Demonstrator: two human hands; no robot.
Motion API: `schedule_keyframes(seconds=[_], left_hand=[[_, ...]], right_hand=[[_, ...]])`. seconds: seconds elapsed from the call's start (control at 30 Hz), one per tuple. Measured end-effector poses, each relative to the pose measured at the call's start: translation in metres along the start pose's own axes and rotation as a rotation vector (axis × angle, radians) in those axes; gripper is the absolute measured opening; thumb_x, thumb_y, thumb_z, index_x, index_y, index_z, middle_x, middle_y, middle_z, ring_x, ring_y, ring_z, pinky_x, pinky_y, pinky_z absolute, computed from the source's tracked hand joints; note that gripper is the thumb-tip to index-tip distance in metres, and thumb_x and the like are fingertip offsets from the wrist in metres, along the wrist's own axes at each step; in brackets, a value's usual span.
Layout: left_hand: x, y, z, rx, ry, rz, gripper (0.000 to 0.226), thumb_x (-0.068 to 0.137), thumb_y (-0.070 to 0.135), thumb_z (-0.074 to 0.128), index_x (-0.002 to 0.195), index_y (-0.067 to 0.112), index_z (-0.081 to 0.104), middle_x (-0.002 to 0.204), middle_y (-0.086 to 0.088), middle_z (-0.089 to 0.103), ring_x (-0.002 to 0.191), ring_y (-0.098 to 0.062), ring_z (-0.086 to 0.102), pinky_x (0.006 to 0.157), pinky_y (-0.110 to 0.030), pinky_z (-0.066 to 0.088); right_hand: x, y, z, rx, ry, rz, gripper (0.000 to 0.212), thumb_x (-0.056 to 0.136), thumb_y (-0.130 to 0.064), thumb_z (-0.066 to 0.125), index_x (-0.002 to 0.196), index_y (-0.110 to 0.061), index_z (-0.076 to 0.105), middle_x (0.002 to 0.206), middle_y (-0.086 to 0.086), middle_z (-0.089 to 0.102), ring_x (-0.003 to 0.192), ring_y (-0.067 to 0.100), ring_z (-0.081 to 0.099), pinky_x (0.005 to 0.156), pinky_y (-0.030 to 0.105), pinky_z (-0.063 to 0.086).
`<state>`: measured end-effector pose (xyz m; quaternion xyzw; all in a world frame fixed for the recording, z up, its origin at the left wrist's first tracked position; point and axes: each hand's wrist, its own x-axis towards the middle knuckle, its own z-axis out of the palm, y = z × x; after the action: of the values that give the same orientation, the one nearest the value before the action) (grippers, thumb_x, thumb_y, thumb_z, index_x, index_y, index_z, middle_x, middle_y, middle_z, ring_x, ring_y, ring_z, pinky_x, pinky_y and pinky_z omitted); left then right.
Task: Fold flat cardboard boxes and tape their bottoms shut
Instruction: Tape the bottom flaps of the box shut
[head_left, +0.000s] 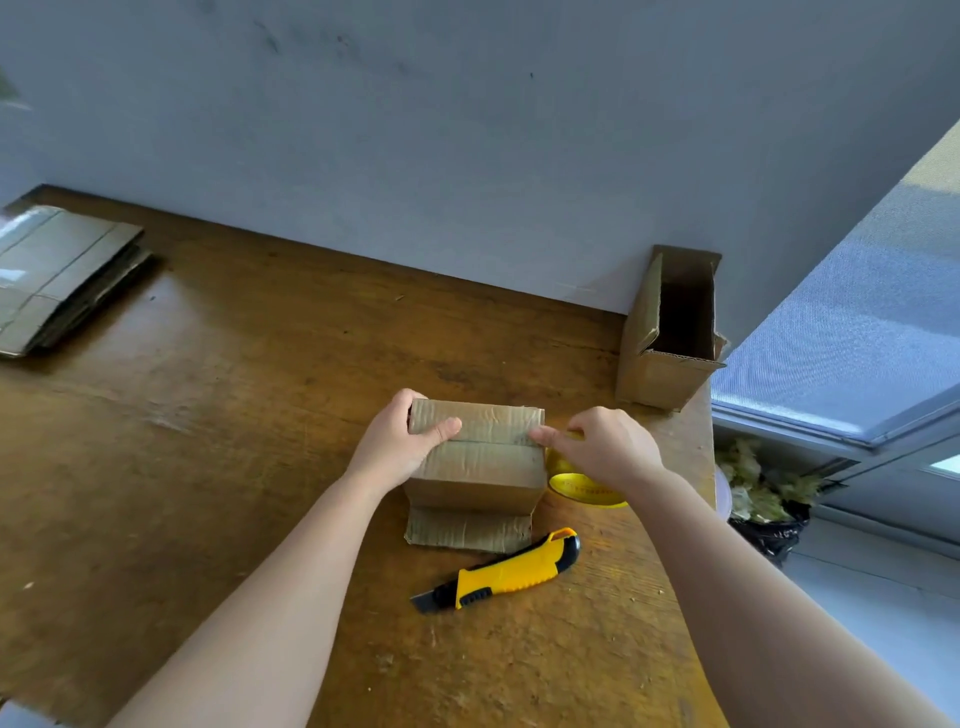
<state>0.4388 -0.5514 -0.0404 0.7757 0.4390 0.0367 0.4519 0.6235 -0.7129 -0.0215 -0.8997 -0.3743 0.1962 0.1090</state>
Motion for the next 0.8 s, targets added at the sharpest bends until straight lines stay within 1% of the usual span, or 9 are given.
schedule_keyframes(seconds=[0.07,0.13,0.2,0.27,0.43,0.6,0.7,0.73,0.8], left_hand=[[-0.003,0.004,0.0,0.206,0.083,0.031,0.057,0.087,0.056,0.055,0.132,0.025,0.042,0.134,-0.001,0.05,0.123,-0.023,0.049,0.091,-0.037,0.05],[-0.013,0.01,0.01,0.524,0.275,0.163,0.059,0.094,0.052,0.043,0.145,0.024,0.033,0.152,-0.002,0.034,0.139,-0.024,0.031,0.112,-0.048,0.028],[-0.028,0.021,0.034,0.703,0.29,0.362,0.057,0.097,0.048,0.021,0.148,0.023,0.029,0.157,-0.001,0.023,0.146,-0.02,0.016,0.116,-0.049,0.011],[-0.042,0.031,0.06,0.756,0.15,0.478,0.067,0.094,0.053,0.0,0.151,0.021,0.019,0.159,0.002,0.012,0.147,-0.014,0.003,0.118,-0.047,0.0],[-0.037,0.023,0.059,0.89,0.039,0.558,0.083,0.087,0.069,-0.004,0.152,0.018,-0.002,0.16,0.004,-0.007,0.146,-0.011,-0.012,0.119,-0.043,-0.003],[-0.026,-0.004,0.016,0.905,0.095,0.384,0.081,0.084,0.072,-0.01,0.151,0.026,-0.009,0.158,0.005,-0.016,0.144,-0.012,-0.018,0.117,-0.044,-0.009],[-0.017,-0.012,-0.011,0.91,0.111,0.222,0.067,0.09,0.068,0.001,0.149,0.036,-0.008,0.158,-0.003,-0.022,0.143,-0.02,-0.023,0.112,-0.051,-0.014],[-0.014,-0.013,-0.017,0.896,0.142,0.182,0.064,0.093,0.065,0.007,0.149,0.038,-0.004,0.159,-0.005,-0.019,0.145,-0.024,-0.02,0.112,-0.052,-0.012],[-0.013,-0.012,-0.024,0.864,0.244,0.157,0.056,0.097,0.056,0.02,0.15,0.037,0.016,0.16,-0.006,0.002,0.146,-0.028,-0.001,0.115,-0.051,0.003]], right_hand=[[0.001,-0.002,0.0,-0.008,-0.008,0.014,0.064,0.078,-0.078,0.047,0.093,-0.021,0.07,0.075,-0.01,0.059,0.064,0.006,0.053,0.046,0.022,0.035],[0.001,-0.003,-0.001,-0.012,-0.011,0.026,0.059,0.077,-0.08,0.046,0.081,-0.024,0.066,0.071,-0.011,0.056,0.066,0.009,0.055,0.046,0.023,0.034],[-0.001,-0.005,-0.003,-0.011,-0.004,0.04,0.057,0.075,-0.081,0.046,0.062,-0.027,0.051,0.062,-0.013,0.052,0.062,0.01,0.055,0.045,0.023,0.033],[-0.003,-0.006,-0.003,-0.008,0.004,0.057,0.06,0.075,-0.081,0.047,0.054,-0.025,0.048,0.058,-0.01,0.053,0.057,0.01,0.053,0.045,0.023,0.032],[-0.009,-0.016,-0.005,0.014,-0.014,0.082,0.063,0.075,-0.081,0.047,0.052,-0.023,0.053,0.057,-0.007,0.056,0.053,0.01,0.053,0.043,0.023,0.033],[-0.015,-0.033,0.006,0.104,-0.1,0.043,0.057,0.086,-0.069,0.046,0.054,-0.023,0.05,0.058,-0.008,0.054,0.055,0.009,0.052,0.044,0.024,0.032],[-0.017,-0.045,0.007,0.275,-0.236,-0.014,0.037,0.091,-0.043,0.052,0.068,-0.017,0.061,0.068,-0.003,0.057,0.065,0.014,0.053,0.05,0.025,0.035],[-0.019,-0.049,0.007,0.341,-0.283,-0.02,0.027,0.09,-0.035,0.053,0.077,-0.014,0.066,0.073,-0.001,0.057,0.069,0.015,0.052,0.053,0.025,0.037],[-0.024,-0.059,0.009,0.467,-0.361,-0.034,0.019,0.089,-0.026,0.054,0.09,-0.013,0.068,0.08,0.001,0.059,0.073,0.014,0.052,0.061,0.028,0.04]])
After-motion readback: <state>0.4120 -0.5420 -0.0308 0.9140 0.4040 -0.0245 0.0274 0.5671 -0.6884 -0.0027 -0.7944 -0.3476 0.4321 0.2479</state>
